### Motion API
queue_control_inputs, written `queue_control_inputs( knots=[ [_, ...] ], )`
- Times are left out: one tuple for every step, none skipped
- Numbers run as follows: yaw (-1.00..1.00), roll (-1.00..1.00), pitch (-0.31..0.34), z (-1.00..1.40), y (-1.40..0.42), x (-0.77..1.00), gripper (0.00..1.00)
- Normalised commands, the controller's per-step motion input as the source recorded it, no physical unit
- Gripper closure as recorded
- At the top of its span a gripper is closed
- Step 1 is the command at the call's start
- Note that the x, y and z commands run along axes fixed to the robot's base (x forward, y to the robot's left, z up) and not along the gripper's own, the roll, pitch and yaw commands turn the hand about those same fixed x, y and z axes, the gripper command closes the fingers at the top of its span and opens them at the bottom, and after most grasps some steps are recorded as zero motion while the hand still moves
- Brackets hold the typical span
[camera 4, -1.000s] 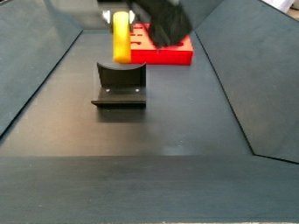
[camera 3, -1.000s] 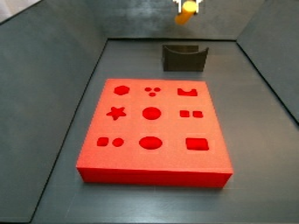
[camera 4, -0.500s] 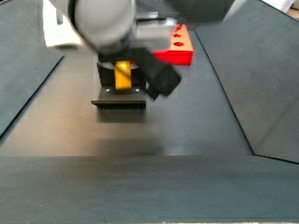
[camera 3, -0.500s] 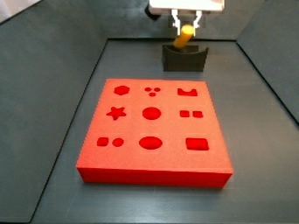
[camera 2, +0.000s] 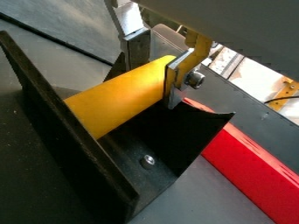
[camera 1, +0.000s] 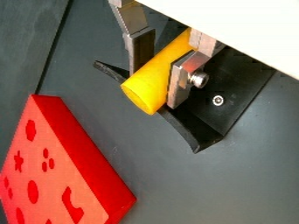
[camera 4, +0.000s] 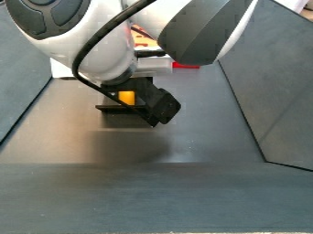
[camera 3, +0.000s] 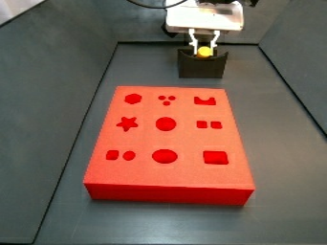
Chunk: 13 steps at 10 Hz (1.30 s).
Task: Pick up the oval object. Move up. Place the oval object on the fixture. Regrasp the oval object. Move to above the board. Insert the oval object.
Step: Place the oval object on the fixture, then regrasp the oval object.
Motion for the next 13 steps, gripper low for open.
queue_control_inputs(
  knots=[
    [-0.1,-0.12,-0.064,-0.27,0.11,0.07,1.0],
    [-0.07,-0.12,-0.063,-0.27,0.11,0.07,1.0],
    [0.0,0.0,0.0,0.0,0.0,0.0,0.0],
    [0.05,0.03,0.021,1.0,0.0,0.0,0.0],
    [0.05,0.03,0.031,1.0,0.0,-0.01,0.0],
    [0.05,0.04,0.043,1.0,0.0,-0.03,0.0],
    [0.03,0.05,0.054,1.0,0.0,-0.03,0.0],
    [0.03,0.06,0.071,1.0,0.0,-0.04,0.0],
    [0.01,0.05,0.085,0.87,0.0,-0.04,0.0],
    [-0.01,0.05,0.093,0.69,0.01,-0.03,0.0],
    [-0.02,0.05,0.097,0.45,0.01,-0.03,0.0],
    [-0.03,0.05,0.094,0.33,0.0,-0.03,0.0],
    [0.01,1.0,0.054,0.88,-0.82,-0.11,0.0]
  ],
)
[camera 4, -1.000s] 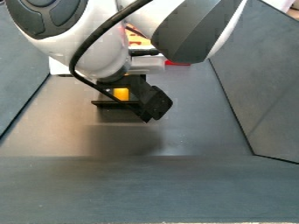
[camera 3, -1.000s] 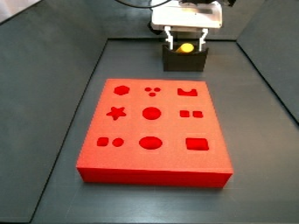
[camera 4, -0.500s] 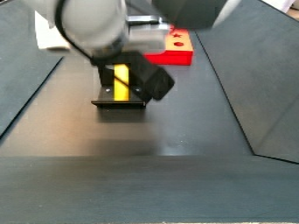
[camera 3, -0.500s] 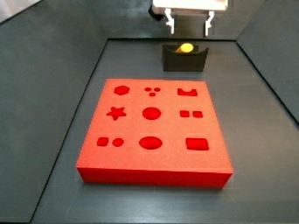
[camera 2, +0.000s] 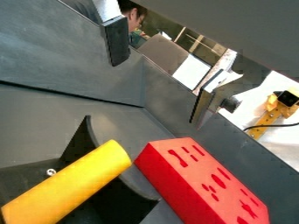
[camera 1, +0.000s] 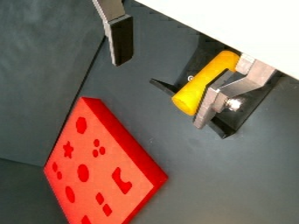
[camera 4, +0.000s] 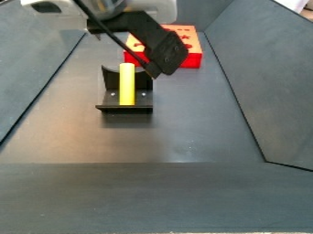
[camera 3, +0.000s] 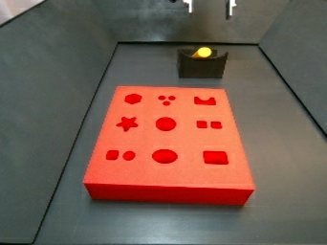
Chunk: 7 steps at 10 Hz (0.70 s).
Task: Pick up the oval object. Move up. Place the oval object on the fixture. Regrasp the oval object. Move to above the board. Insert the oval object.
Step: Regrasp the oval object.
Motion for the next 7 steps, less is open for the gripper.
queue_control_inputs(
  knots=[
    [0.01,1.0,0.052,0.79,-0.81,-0.1,0.0],
    [0.01,1.0,0.039,0.64,-0.65,-0.11,0.0],
    [0.01,1.0,0.033,0.52,-0.54,-0.12,0.0],
    [0.01,1.0,0.026,0.24,-0.33,-0.1,0.0],
    [0.01,1.0,0.024,0.07,-0.16,-0.06,0.0],
    [0.01,1.0,0.025,0.04,-0.06,-0.03,0.0],
    [0.01,1.0,0.025,0.03,-0.03,-0.02,0.0]
  ],
)
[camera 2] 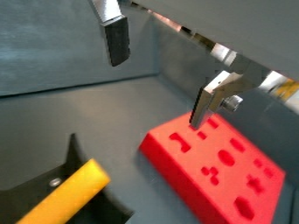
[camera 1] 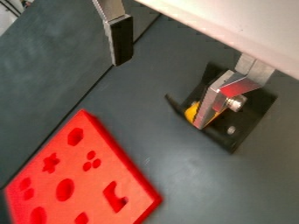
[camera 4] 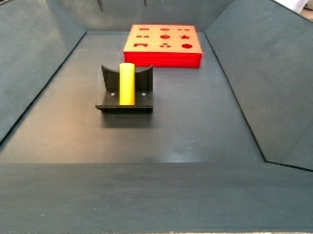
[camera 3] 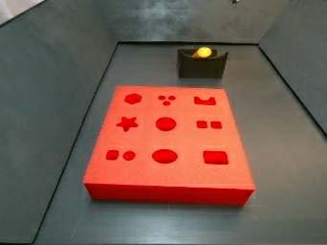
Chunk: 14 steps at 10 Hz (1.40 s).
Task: Pick up the oval object. Move up. Place the oval object on the fixture. Regrasp the oval object. Move to above the board. Insert the oval object.
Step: Regrasp the oval object.
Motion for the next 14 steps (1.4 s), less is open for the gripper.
queue_control_inputs(
  knots=[
    [0.01,1.0,0.021,0.02,-0.04,-0.03,0.0],
    [0.01,1.0,0.016,0.02,-0.03,-0.03,0.0],
    [0.01,1.0,0.009,0.02,-0.03,-0.04,0.0],
    [0.01,1.0,0.003,0.01,-0.02,-0.05,0.0],
    [0.01,1.0,-0.006,0.0,-0.02,-0.04,0.0],
    [0.01,1.0,-0.012,0.0,-0.02,-0.04,0.0],
    [0.01,1.0,-0.017,0.01,-0.02,-0.03,0.0],
    [0.01,1.0,-0.022,0.0,-0.02,-0.03,0.0],
    [0.01,1.0,-0.022,0.01,-0.02,-0.03,0.0],
    [0.01,1.0,-0.02,0.01,-0.02,-0.03,0.0],
    [0.02,1.0,-0.014,0.02,-0.02,-0.01,0.0],
    [0.02,1.0,-0.01,0.0,-0.02,0.0,0.0],
    [0.02,1.0,-0.005,-0.01,-0.02,0.02,0.0],
    [0.02,1.0,0.006,-0.01,-0.02,0.02,0.0]
  ],
)
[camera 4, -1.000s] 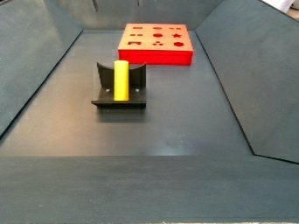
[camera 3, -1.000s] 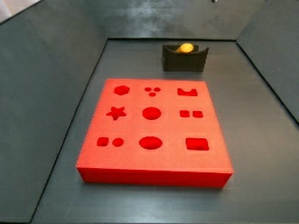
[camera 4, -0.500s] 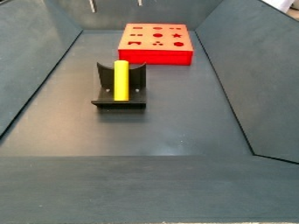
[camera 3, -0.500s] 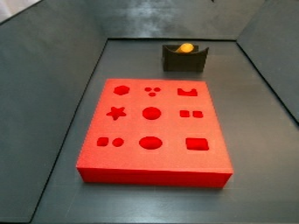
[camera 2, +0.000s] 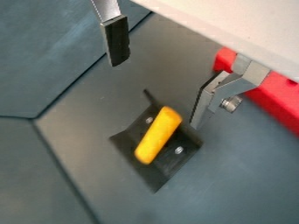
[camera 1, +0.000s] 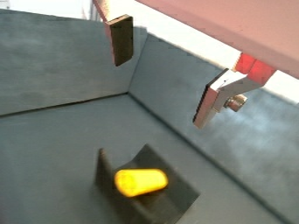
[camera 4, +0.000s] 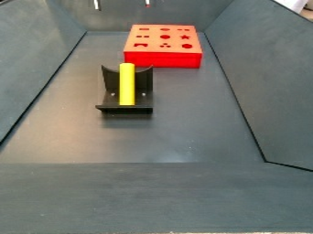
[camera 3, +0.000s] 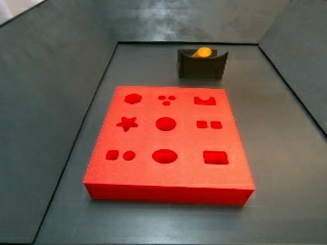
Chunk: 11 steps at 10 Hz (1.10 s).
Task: Pick up the oval object. Move up. Place the oval object on the fixture. Regrasp the oval object. Move to above the board. Insert the oval object.
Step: Regrasp the oval object.
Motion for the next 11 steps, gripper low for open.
queue_control_inputs(
  knots=[
    [0.02,1.0,0.016,-0.01,-0.02,0.04,0.0],
    [0.02,1.0,0.032,-0.01,-0.03,0.05,0.0],
    [0.03,1.0,0.059,-0.01,-0.03,0.06,0.0],
    [0.04,1.0,0.089,-0.01,-0.03,0.07,0.0],
    [0.07,0.95,0.13,-0.02,-0.04,0.09,0.0],
    [0.08,0.75,0.139,-0.01,-0.04,0.09,0.0],
    [0.11,0.49,0.141,-0.02,-0.04,0.1,0.0],
    [0.13,0.33,0.13,-0.01,-0.03,0.09,0.0],
    [0.15,0.24,0.106,-0.01,-0.03,0.08,0.0],
    [0.16,0.24,0.094,-1.0,0.08,0.03,0.0],
    [0.16,0.22,0.066,-1.0,0.07,0.04,0.0]
  ],
)
